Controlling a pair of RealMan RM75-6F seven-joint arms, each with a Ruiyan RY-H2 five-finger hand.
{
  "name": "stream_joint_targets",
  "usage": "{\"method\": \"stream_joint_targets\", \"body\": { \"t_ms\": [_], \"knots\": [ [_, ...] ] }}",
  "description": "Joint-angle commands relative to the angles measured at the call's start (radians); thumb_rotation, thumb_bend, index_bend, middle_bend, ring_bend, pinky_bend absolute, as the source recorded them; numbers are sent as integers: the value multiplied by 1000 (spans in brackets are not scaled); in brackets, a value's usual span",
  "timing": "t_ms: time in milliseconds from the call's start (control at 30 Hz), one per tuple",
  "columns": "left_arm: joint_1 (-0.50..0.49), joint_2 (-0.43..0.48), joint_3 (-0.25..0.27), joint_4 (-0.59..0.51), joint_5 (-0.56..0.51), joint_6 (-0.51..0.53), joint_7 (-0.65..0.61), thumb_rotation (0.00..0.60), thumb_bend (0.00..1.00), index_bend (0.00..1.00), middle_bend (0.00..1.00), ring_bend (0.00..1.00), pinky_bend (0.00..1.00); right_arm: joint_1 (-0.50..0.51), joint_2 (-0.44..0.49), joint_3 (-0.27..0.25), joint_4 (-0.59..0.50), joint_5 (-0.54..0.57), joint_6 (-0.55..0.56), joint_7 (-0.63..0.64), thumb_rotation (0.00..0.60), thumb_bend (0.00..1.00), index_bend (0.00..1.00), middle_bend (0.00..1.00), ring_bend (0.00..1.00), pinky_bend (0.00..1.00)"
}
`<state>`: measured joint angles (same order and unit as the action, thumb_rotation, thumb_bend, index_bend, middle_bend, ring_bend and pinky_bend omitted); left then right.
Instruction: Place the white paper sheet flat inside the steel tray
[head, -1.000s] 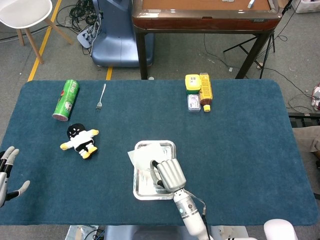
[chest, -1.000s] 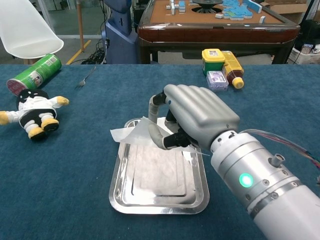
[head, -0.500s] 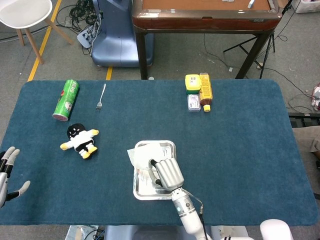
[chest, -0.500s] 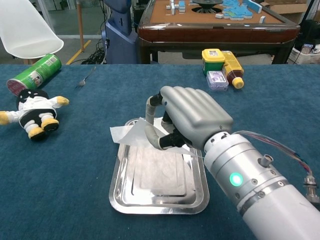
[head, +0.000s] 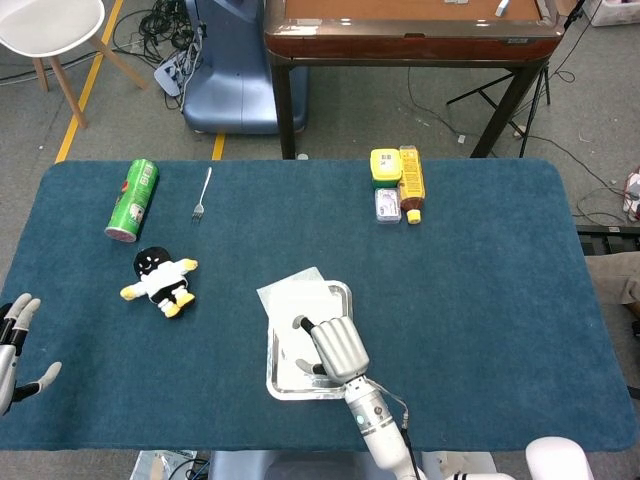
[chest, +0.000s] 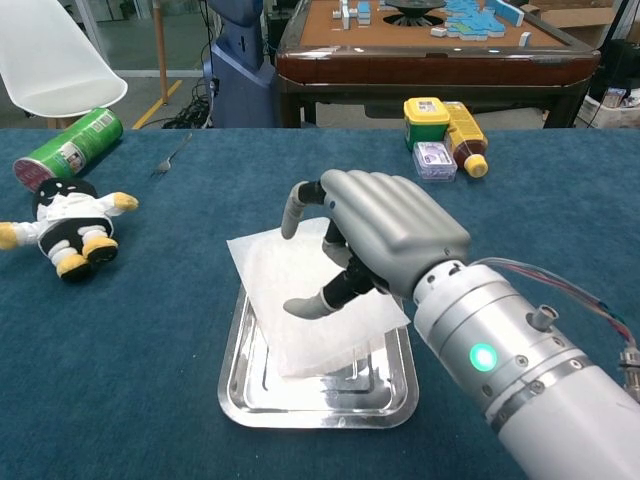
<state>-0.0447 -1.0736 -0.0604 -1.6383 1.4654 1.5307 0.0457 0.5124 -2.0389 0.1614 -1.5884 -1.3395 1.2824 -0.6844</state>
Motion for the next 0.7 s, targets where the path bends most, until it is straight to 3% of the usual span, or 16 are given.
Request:
{"method": "stream_joint_targets", "body": {
  "t_ms": [33,233,467,533,633,700],
  "knots": [
    [0,0,0,0,0,-1,0,600,222,0,0,0,213,1,9,-3,-8,-3,-5,1,600,0,392,1000,1000,1000],
    [1,2,-1,-1,0,2,-4,600,222,0,0,0,214,8,49,-2,-29,-1,-29,5,600,0,391,1000,1000,1000],
    [2,5,-2,-3,-3,3,-7,600,222,0,0,0,214,43,137,42,-47,63,-104,-33,600,46,391,1000,1000,1000],
    [2,5,-2,-3,-3,3,-7,600,222,0,0,0,214,52,159,52,-52,82,-123,-43,600,115,391,1000,1000,1000],
    [2,4,-2,-2,-4,2,-7,600,222,0,0,0,214,69,188,64,-53,110,-148,-57,600,301,391,1000,1000,1000],
    [2,4,-2,-3,-4,2,-6,600,222,0,0,0,214,80,203,68,-51,128,-161,-73,600,562,391,1000,1000,1000]
  ]
}}
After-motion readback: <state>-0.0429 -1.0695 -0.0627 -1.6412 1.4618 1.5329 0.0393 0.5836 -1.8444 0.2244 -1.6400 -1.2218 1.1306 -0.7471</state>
